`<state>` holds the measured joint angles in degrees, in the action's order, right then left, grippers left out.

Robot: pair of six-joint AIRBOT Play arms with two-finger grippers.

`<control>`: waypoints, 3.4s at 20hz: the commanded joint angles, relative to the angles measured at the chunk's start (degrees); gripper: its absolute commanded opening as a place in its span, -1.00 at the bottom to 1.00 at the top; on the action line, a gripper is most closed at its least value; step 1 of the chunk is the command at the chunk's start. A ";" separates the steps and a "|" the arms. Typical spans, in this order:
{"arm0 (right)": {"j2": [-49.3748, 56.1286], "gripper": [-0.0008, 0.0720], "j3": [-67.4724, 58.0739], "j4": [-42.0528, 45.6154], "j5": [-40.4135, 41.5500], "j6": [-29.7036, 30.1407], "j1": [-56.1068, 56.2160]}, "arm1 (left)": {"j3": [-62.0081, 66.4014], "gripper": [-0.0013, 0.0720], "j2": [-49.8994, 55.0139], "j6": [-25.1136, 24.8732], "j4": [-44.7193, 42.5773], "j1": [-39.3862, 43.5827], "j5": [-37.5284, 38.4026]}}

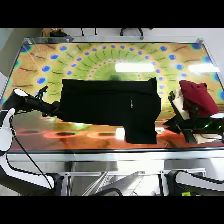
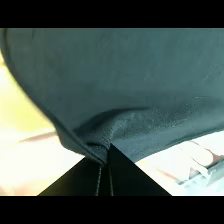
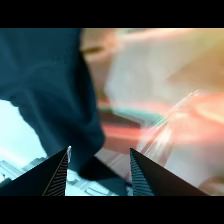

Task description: Fold the shirts.

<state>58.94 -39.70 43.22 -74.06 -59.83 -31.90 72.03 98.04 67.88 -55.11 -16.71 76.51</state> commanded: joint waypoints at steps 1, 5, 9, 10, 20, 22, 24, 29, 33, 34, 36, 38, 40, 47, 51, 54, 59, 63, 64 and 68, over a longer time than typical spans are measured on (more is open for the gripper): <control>0.33 0.20 6.16 -2.14 7.78 1.55 3.17 | -0.28 -0.92 -0.04 0.02 -0.68 -0.66 0.20; 2.32 0.20 6.51 -5.33 11.34 1.55 11.47 | -0.66 -0.92 0.07 0.04 -0.72 -0.37 0.24; 3.21 -0.52 6.47 -7.85 14.16 1.60 16.28 | -0.66 -0.92 0.07 0.04 -0.70 -0.35 0.90; 3.04 -0.80 6.34 -8.28 13.07 1.60 16.39 | -0.63 -0.92 0.07 0.07 -0.70 -0.44 1.81; -25.57 -0.92 6.21 21.51 3.82 -20.57 16.15 | -0.70 -0.92 -6.78 4.00 -11.50 -7.76 12.48; -30.25 -0.92 6.21 21.22 3.52 -21.46 16.17 | -0.70 -0.92 -8.44 5.77 -11.89 -7.96 15.26; -33.27 -0.92 6.14 18.82 4.20 -20.92 16.17 | -0.70 -0.92 -9.14 6.29 -11.87 -7.06 18.64; -28.72 -0.92 2.64 -1.86 14.14 -4.85 16.28 | 1.42 -0.92 -10.58 6.36 -11.82 -1.16 15.87; -12.90 -0.92 -8.26 -13.88 18.73 7.15 16.28 | 8.98 -0.92 -6.84 8.33 -11.87 1.07 15.10; -8.44 -0.92 -11.58 -15.47 18.78 9.14 16.31 | 11.04 -0.92 -5.55 8.72 -11.78 1.33 14.16; 1.01 -0.92 -18.10 -19.02 18.75 12.07 16.55 | 15.17 -0.92 -2.19 9.77 -11.74 1.88 12.70; 8.61 -0.92 -22.88 -20.06 19.08 13.92 17.40 | 18.56 -0.92 1.68 10.23 -11.74 2.78 11.52; 15.02 -0.92 -26.18 -20.04 20.83 14.64 18.86 | 21.53 -0.92 6.19 10.23 -11.85 4.11 11.39; 21.66 -0.92 -28.48 -18.78 21.59 17.22 19.91 | 24.06 -0.92 14.10 11.06 -14.27 4.76 10.21; 17.33 0.19 -31.06 -16.65 17.16 16.92 16.85 | 24.06 0.30 12.24 10.75 -13.77 4.52 7.74; 15.04 0.79 -31.08 -11.23 16.04 10.80 12.33 | 24.06 0.94 8.63 10.64 -13.79 4.52 5.66; 19.21 0.79 -30.93 -5.92 8.20 7.08 10.75 | 24.06 0.93 1.05 11.19 -13.70 4.44 1.33; 24.57 0.79 -30.93 -6.60 8.04 7.50 14.47 | 24.06 -0.90 -1.79 11.06 -13.73 6.67 1.66; 25.57 0.79 -30.93 -7.21 8.04 7.54 15.45 | 24.06 -0.92 -2.21 11.06 -13.68 7.37 1.22; 27.47 0.50 -30.97 -11.67 8.72 10.23 18.03 | 24.00 -0.92 -2.23 10.71 -4.09 10.67 -0.04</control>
<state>84.75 -70.72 33.54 -65.82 -51.24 -15.53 96.05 96.18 78.89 -65.73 -8.05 77.49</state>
